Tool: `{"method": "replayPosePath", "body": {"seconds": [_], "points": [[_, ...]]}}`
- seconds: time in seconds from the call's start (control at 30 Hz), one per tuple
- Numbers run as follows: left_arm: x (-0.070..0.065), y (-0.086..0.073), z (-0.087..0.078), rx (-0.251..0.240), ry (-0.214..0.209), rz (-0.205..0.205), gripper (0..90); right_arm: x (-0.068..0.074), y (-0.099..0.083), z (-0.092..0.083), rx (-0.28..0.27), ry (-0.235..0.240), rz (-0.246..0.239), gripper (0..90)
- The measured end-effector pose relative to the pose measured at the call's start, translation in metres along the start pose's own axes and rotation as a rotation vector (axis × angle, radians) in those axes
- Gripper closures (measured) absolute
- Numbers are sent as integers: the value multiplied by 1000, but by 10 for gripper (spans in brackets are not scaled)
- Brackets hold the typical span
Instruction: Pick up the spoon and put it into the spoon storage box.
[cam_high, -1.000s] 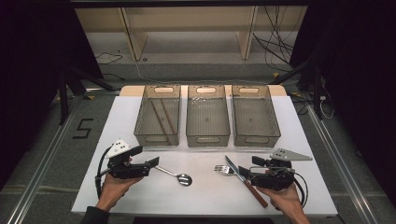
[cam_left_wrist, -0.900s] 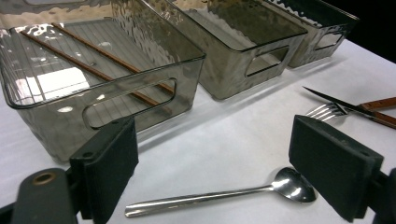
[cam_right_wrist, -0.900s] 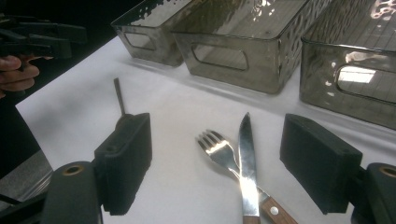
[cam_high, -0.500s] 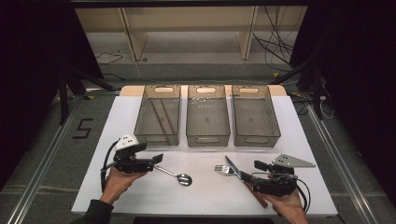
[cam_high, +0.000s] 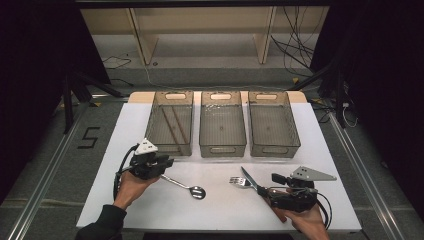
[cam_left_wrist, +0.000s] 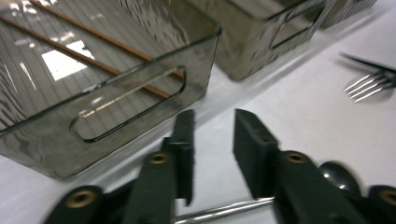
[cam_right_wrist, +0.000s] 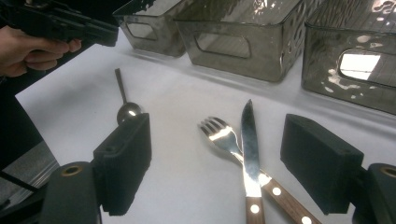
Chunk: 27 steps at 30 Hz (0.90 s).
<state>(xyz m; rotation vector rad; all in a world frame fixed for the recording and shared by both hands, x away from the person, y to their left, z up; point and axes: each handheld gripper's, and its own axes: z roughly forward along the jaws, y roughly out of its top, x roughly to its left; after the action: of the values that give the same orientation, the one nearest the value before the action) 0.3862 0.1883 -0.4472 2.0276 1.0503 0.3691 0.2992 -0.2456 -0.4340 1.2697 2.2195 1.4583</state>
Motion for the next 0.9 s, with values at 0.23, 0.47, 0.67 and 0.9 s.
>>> {"method": "replayPosePath", "body": {"seconds": [0.23,0.47,0.67,0.9], "points": [[2,-10,15,111,-22,28,890,2,0,2,7,4,-4,255],[5,-17,24,168,-15,42,891,3,0,3,6,3,-5,255],[5,-22,27,215,-18,46,891,4,0,2,2,8,-5,255],[4,-25,23,247,-22,55,891,4,0,2,6,12,-5,256]]}}
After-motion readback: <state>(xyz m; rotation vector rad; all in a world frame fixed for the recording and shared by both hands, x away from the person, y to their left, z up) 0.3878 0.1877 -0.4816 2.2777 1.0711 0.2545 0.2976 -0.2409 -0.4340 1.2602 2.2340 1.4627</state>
